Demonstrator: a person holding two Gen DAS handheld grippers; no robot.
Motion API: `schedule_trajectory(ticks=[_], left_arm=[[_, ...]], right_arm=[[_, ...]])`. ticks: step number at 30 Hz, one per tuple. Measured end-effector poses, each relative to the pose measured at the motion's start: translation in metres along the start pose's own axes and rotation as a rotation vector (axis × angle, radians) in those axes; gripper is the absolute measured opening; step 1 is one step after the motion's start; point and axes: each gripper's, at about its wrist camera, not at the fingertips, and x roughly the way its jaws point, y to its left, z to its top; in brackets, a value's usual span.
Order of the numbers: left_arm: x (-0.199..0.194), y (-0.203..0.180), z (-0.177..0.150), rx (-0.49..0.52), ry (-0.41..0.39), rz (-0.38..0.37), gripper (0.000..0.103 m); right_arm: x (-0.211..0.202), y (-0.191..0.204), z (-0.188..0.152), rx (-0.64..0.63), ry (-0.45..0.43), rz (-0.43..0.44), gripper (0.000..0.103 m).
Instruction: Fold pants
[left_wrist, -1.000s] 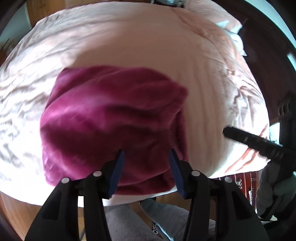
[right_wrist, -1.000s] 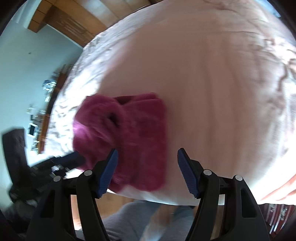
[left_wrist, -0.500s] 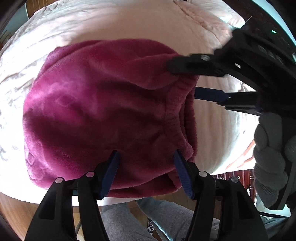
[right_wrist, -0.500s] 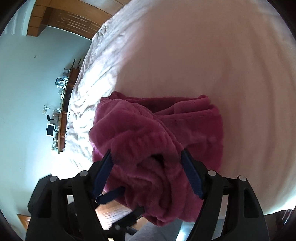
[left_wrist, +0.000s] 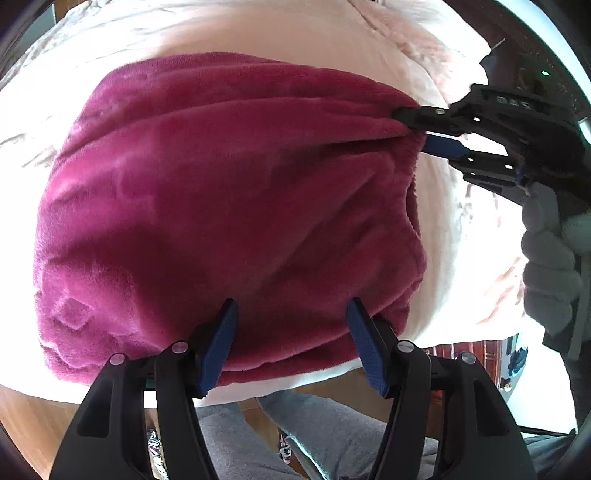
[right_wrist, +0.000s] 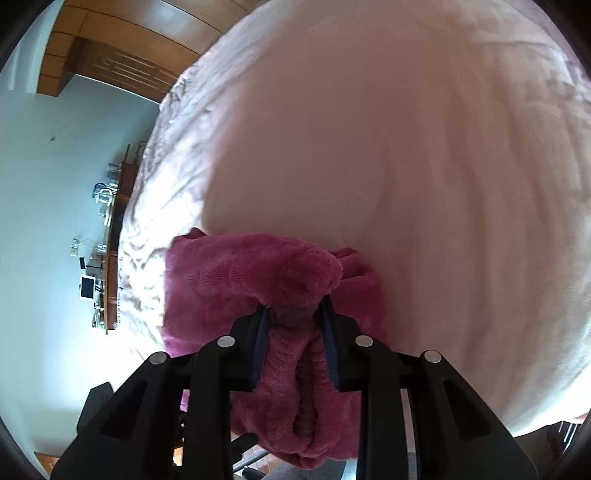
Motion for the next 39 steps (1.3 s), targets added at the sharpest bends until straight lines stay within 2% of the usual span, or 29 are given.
schedule_trajectory(ticks=[4,7,9,11,17,21,26,27,28,29,30,36,39], left_arm=[[0.008,0.000,0.004,0.005,0.023,0.019,0.061],[0.011,0.000,0.005,0.003,0.032,0.030,0.062],[0.012,-0.004,0.006,0.000,0.035,0.030,0.064],[0.015,-0.007,0.009,0.001,0.037,0.031,0.064],[0.009,-0.008,0.008,-0.011,0.022,0.018,0.064],[0.000,0.003,0.006,-0.036,0.005,0.017,0.064],[-0.015,0.014,-0.002,-0.065,-0.025,0.043,0.064],[-0.019,0.017,-0.004,-0.075,-0.035,0.054,0.064],[-0.022,0.020,-0.004,-0.085,-0.042,0.061,0.064],[-0.023,0.024,-0.004,-0.093,-0.046,0.064,0.064],[-0.026,0.026,-0.004,-0.100,-0.052,0.071,0.064],[-0.037,0.038,-0.003,-0.114,-0.089,0.076,0.064],[-0.035,0.034,0.002,-0.121,-0.105,0.057,0.064]], right_arm=[[0.024,-0.007,-0.002,-0.047,0.024,-0.040,0.028],[0.023,-0.006,-0.003,-0.044,0.022,-0.026,0.038],[0.014,-0.002,-0.005,-0.066,0.015,-0.027,0.046],[0.002,0.004,-0.010,-0.094,0.001,-0.032,0.049],[-0.044,0.014,-0.043,-0.157,-0.044,-0.055,0.049],[-0.043,0.028,-0.073,-0.212,0.018,0.000,0.049],[-0.008,0.039,-0.092,-0.259,0.103,-0.010,0.049],[-0.001,0.040,-0.096,-0.267,0.124,-0.025,0.048],[0.006,0.041,-0.101,-0.287,0.144,-0.059,0.043],[0.009,0.041,-0.106,-0.306,0.151,-0.089,0.025],[0.010,0.038,-0.113,-0.323,0.166,-0.124,0.023],[-0.021,0.005,-0.130,-0.260,0.172,-0.142,0.021],[-0.018,-0.011,-0.136,-0.228,0.198,-0.166,0.021]])
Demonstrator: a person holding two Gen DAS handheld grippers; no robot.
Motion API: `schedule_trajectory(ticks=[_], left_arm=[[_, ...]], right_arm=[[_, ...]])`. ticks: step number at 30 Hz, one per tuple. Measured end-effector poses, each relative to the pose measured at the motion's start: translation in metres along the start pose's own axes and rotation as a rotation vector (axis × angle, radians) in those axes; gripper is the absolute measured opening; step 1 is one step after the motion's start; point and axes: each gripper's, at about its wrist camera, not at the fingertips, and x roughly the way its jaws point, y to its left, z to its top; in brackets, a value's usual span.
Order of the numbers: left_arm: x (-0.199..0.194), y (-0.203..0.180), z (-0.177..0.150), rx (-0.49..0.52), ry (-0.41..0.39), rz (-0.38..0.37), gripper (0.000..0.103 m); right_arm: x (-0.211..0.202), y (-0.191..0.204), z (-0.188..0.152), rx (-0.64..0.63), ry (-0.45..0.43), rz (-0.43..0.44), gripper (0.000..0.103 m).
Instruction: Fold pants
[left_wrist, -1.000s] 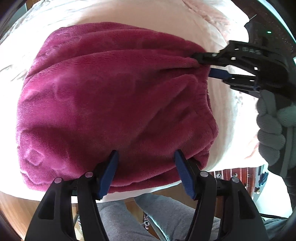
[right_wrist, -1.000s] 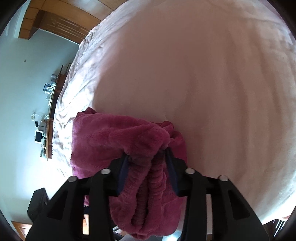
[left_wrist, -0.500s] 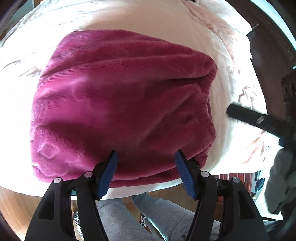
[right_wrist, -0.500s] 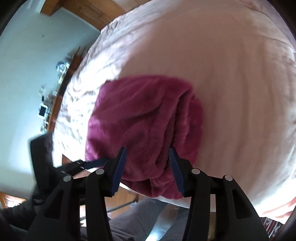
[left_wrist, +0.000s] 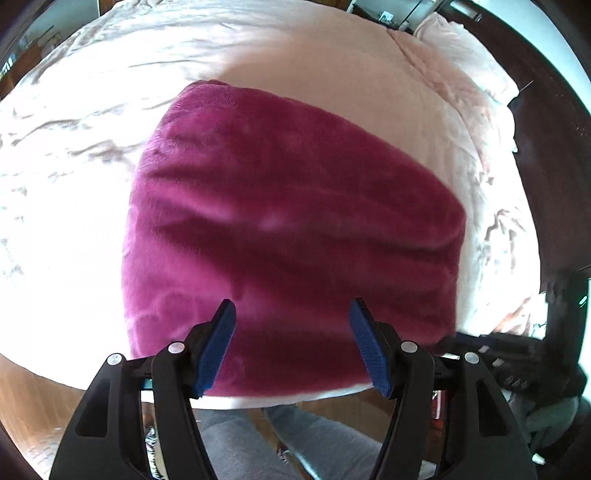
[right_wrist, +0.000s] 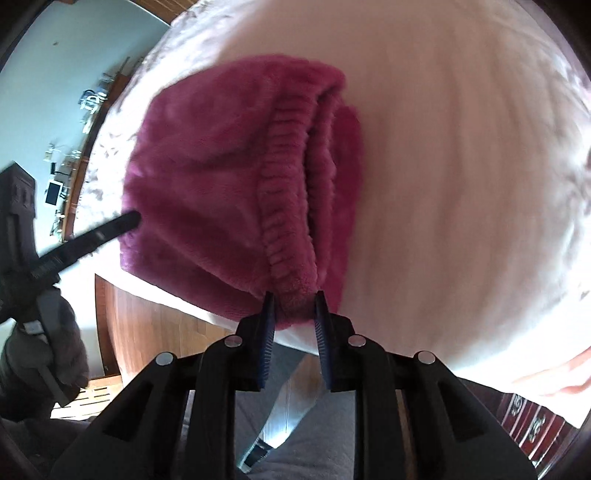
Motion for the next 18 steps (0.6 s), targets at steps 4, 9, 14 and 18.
schedule_trajectory(ticks=[4,9,14,18], left_arm=[[0.021,-0.028,0.003,0.086,0.016,-0.018,0.064],[0.055,-0.052,-0.016,0.180,0.101,-0.034,0.065],[0.060,-0.052,-0.022,0.179,0.090,-0.035,0.071],[0.058,-0.044,-0.018,0.148,0.088,-0.046,0.071]], right_arm=[[0.014,0.004,-0.001,-0.011,0.023,-0.018,0.021],[0.008,0.013,0.012,0.010,-0.005,0.019,0.026],[-0.034,0.019,0.039,0.024,-0.166,0.056,0.032],[-0.041,0.041,0.075,-0.026,-0.229,0.129,0.033]])
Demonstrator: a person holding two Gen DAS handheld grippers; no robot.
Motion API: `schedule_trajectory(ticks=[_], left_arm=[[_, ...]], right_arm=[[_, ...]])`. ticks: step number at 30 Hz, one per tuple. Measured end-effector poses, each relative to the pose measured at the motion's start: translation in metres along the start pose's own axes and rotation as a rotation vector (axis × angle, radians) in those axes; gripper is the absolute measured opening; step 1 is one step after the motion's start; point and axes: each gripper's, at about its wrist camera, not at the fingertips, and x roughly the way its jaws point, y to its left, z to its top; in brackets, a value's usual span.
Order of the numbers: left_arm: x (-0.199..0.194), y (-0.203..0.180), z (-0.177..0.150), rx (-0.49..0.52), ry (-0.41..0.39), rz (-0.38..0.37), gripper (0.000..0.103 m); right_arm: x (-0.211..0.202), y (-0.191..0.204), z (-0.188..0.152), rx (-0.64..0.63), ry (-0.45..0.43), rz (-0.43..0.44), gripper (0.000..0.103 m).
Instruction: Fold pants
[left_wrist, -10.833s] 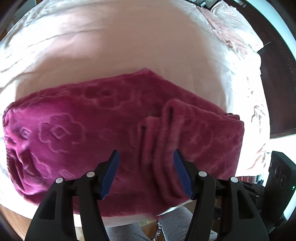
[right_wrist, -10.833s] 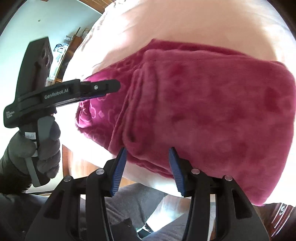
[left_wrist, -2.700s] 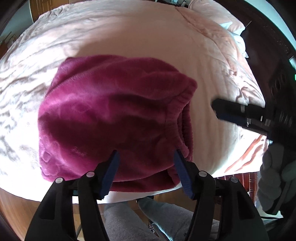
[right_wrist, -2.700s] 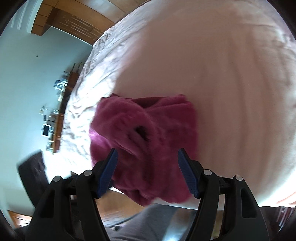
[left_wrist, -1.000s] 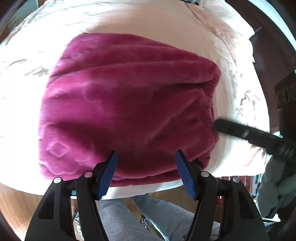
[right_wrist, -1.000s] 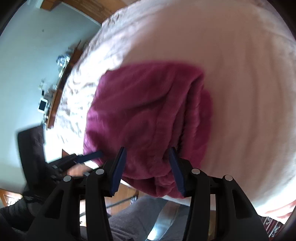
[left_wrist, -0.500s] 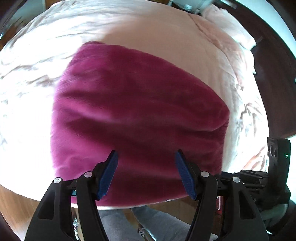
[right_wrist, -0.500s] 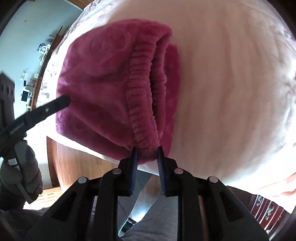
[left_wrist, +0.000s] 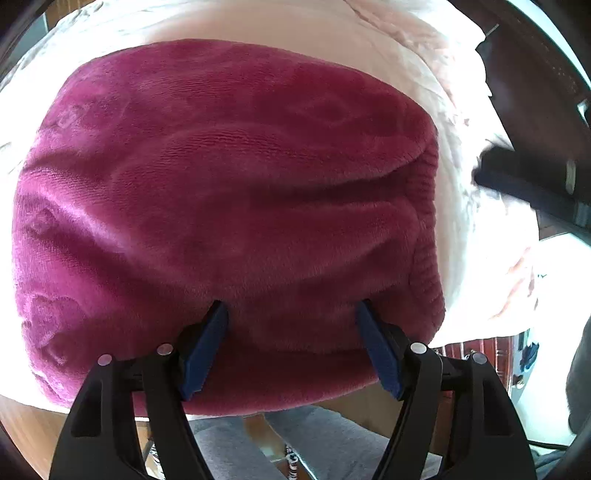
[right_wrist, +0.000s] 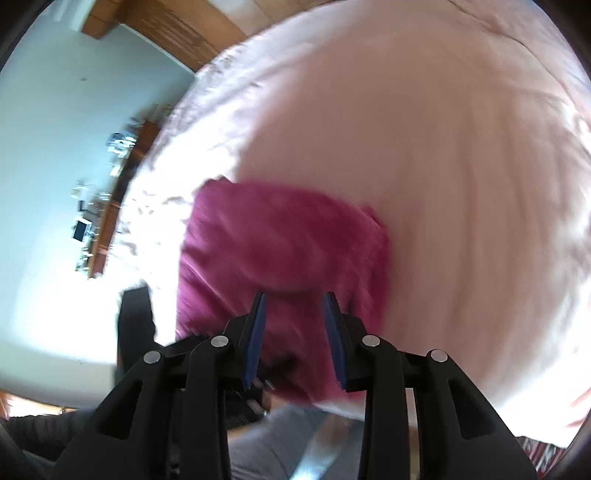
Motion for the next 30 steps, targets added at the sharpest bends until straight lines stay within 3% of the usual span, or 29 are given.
schedule_trajectory(ticks=[3,8,12,14,17,19,20,21,23,27,30], left_arm=[[0.000,-0.002,-0.001,0.010,-0.003,0.009,0.071],[0.003,-0.008,-0.005,0.033,-0.018,0.023,0.072],[0.014,-0.028,-0.016,0.161,-0.023,0.072,0.072],[0.020,-0.039,-0.021,0.221,-0.026,0.093,0.072],[0.023,-0.039,-0.020,0.225,-0.022,0.090,0.072],[0.020,-0.035,-0.017,0.211,-0.012,0.078,0.072],[0.018,-0.033,-0.014,0.209,-0.008,0.074,0.073],[0.016,-0.030,-0.013,0.210,-0.006,0.072,0.073],[0.017,-0.032,-0.007,0.218,0.001,0.071,0.073],[0.010,-0.033,-0.003,0.224,-0.001,0.073,0.073],[0.002,-0.036,-0.008,0.240,-0.013,0.074,0.073]], right_arm=[[0.028,0.006,0.024,-0.011,0.034,0.068,0.033],[0.073,-0.020,0.043,0.029,0.059,-0.056,0.032],[0.094,-0.048,0.044,0.071,0.071,-0.138,0.026],[0.100,-0.054,0.044,0.072,0.073,-0.148,0.026],[0.102,-0.055,0.047,0.054,0.076,-0.144,0.026],[0.093,-0.051,0.047,0.033,0.082,-0.134,0.030],[0.088,-0.044,0.048,0.014,0.081,-0.124,0.037],[0.083,-0.038,0.046,-0.003,0.078,-0.105,0.052],[0.074,-0.025,0.042,-0.042,0.070,-0.081,0.068],[0.058,0.009,0.023,-0.180,0.053,-0.098,0.070],[0.060,0.011,0.011,-0.211,0.087,-0.102,0.070]])
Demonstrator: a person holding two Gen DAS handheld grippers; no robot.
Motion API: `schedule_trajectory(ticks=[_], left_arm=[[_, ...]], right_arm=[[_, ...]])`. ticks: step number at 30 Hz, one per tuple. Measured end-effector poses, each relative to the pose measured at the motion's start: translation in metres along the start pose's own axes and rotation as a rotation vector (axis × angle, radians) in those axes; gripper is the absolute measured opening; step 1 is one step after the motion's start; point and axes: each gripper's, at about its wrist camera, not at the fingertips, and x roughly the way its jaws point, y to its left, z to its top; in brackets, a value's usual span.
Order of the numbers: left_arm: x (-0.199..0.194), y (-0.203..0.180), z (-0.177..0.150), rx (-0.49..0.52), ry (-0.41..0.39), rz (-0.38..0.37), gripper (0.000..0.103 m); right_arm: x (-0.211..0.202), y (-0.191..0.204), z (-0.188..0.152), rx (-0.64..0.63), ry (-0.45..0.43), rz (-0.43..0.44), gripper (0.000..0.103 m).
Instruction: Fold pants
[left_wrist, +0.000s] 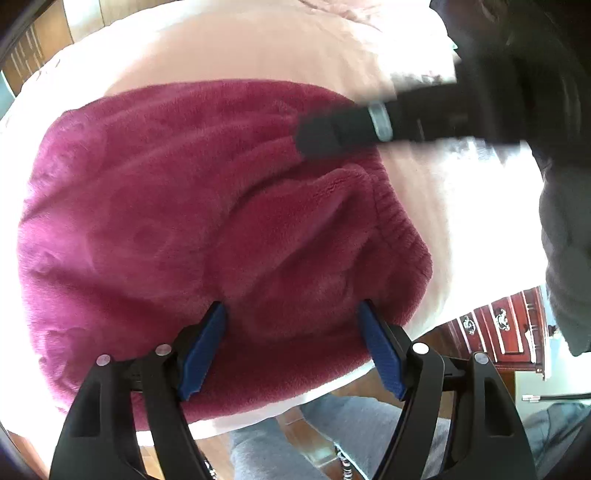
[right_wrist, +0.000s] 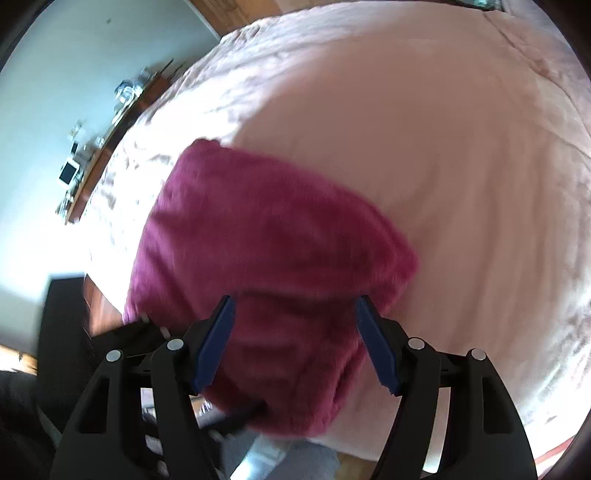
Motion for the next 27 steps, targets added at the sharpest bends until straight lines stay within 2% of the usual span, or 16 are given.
schedule_trajectory(ticks=[2,6,9,13,16,19,27], left_arm=[[-0.009,0.004,-0.004,0.007,-0.014,0.006,0.073],[-0.026,0.021,-0.017,-0.031,-0.020,0.032,0.073],[-0.035,0.036,-0.024,-0.089,-0.024,0.059,0.073],[-0.041,0.057,-0.031,-0.169,-0.023,0.097,0.073],[-0.045,0.066,-0.035,-0.190,-0.028,0.117,0.073],[-0.052,0.074,-0.036,-0.194,-0.031,0.131,0.073],[-0.067,0.076,-0.027,-0.199,-0.036,0.151,0.073]], right_arm=[[0.008,0.002,-0.005,-0.012,0.023,-0.008,0.070],[0.033,-0.012,-0.026,-0.027,0.087,-0.106,0.068],[0.053,-0.027,-0.038,0.006,0.119,-0.110,0.068],[0.058,-0.025,-0.038,-0.003,0.109,-0.129,0.068],[0.062,-0.020,-0.040,-0.031,0.105,-0.148,0.070],[0.067,-0.018,-0.044,-0.008,0.108,-0.151,0.072],[0.032,-0.003,-0.058,-0.019,0.070,-0.196,0.072]])
